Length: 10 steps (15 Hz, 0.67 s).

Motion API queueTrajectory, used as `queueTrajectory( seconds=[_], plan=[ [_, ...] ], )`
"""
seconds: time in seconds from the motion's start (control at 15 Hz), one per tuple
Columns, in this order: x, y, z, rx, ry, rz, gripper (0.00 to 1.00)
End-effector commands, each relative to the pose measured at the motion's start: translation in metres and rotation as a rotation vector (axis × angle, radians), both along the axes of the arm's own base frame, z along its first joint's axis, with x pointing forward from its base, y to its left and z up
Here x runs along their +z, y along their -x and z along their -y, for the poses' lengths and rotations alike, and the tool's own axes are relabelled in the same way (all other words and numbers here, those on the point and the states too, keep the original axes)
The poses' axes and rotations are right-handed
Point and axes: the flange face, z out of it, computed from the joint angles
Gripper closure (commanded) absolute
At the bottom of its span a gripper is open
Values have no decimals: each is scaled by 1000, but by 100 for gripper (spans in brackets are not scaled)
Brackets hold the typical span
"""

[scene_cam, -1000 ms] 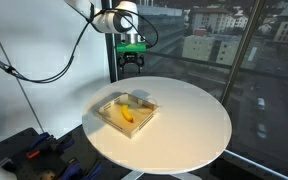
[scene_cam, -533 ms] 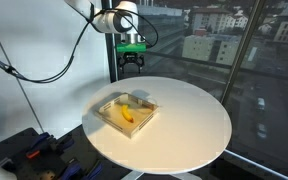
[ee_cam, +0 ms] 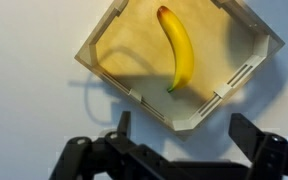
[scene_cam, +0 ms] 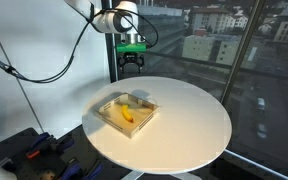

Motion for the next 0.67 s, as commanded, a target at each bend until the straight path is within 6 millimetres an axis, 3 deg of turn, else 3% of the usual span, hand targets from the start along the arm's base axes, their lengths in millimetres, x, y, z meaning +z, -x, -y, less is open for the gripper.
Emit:
queueTrajectory(
  seconds=[0.0,0.6],
  plan=[
    [1,0,0,0,0,-1,0],
    [8,-7,-2,16,-22,66,0]
  ],
)
